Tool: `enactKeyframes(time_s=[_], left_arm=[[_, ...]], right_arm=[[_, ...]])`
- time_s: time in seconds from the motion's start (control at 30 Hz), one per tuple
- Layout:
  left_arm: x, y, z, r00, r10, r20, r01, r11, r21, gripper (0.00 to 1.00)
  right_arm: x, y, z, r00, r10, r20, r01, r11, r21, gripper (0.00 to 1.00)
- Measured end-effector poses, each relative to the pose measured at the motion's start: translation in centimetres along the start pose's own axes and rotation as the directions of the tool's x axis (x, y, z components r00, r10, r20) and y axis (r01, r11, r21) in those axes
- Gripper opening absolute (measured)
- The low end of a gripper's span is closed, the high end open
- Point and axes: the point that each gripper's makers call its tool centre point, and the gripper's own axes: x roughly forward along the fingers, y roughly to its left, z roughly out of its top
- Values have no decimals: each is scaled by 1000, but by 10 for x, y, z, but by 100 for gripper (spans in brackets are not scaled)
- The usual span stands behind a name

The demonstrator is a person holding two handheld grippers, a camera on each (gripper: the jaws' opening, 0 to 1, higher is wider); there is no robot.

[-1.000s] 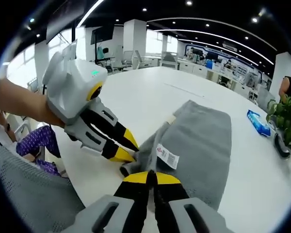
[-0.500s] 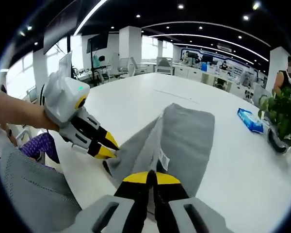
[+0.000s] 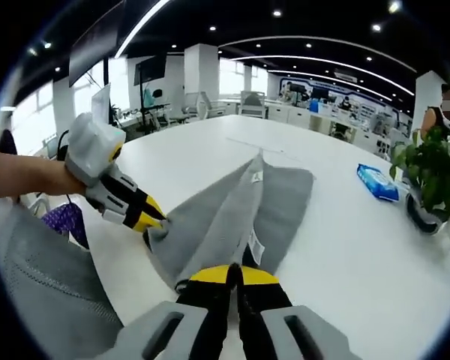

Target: Open the folded towel by lifting each exposed corner and separating the folded layers until the towel lies flat within the target outline without major curled edges

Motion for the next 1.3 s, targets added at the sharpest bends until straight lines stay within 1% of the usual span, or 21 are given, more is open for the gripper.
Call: enactKeyframes(time_s=[0.07, 0.13, 0.23, 0.27, 0.33, 0.37, 0.5, 0.53, 0.57, 0.73, 0.83, 0.9, 1.0, 1.07, 1.13, 1.3], left_arm=[[0, 0, 0, 1000, 13, -1, -13, 1000, -5, 12], [-1, -1, -1, 999, 36, 14, -36, 999, -8, 12], [-2, 0, -1, 993, 87, 77, -85, 996, -27, 11], [-2, -1, -1, 992, 92, 84, -90, 996, -29, 11], [-1, 0, 0, 994, 87, 65, -86, 996, -20, 11], [0, -1, 1, 995, 85, 56, -85, 996, -5, 11], [1, -2, 3, 992, 108, 58, -113, 990, 87, 10], [1, -3, 4, 992, 112, 59, -119, 983, 137, 10], [1, -3, 4, 992, 113, 59, -121, 979, 166, 10], [0, -3, 4, 992, 116, 59, -123, 982, 145, 10], [0, -2, 3, 991, 115, 65, -123, 983, 138, 10], [0, -1, 3, 991, 115, 69, -123, 984, 129, 10], [-1, 0, 3, 990, 121, 70, -129, 984, 126, 10], [-1, 1, 3, 989, 129, 66, -137, 982, 131, 10], [-2, 3, 3, 989, 135, 66, -143, 982, 125, 10], [-2, 9, 2, 986, 153, 67, -160, 980, 117, 9]], right_arm=[[-1, -6, -4, 1000, 0, -3, 0, 1000, -3, 0], [-2, -12, -6, 1000, -3, -3, 3, 1000, 1, 0], [-4, -23, -10, 1000, -18, 3, 18, 999, 27, 0], [-4, -25, -10, 1000, -22, 5, 21, 999, 35, 0], [-5, -29, -12, 1000, -25, 7, 25, 999, 44, 0], [-5, -31, -13, 1000, -27, 7, 27, 999, 44, 0], [-7, -41, -17, 999, -45, 4, 45, 998, 41, 0], [-8, -45, -18, 999, -50, 3, 50, 997, 52, 0], [-9, -48, -20, 998, -55, 1, 55, 996, 66, 0], [-14, -60, -26, 996, -85, 6, 83, 984, 160, 0], [-18, -66, -31, 995, -104, -3, 103, 977, 186, 0], [-21, -70, -31, 992, -124, -4, 123, 974, 193, 0], [-25, -73, -33, 991, -134, -7, 131, 955, 268, 0], [-27, -76, -36, 990, -142, -18, 141, 953, 269, 0], [-30, -82, -40, 985, -170, -33, 172, 950, 260, 0], [-32, -89, -47, 978, -198, -58, 206, 942, 265, 0]])
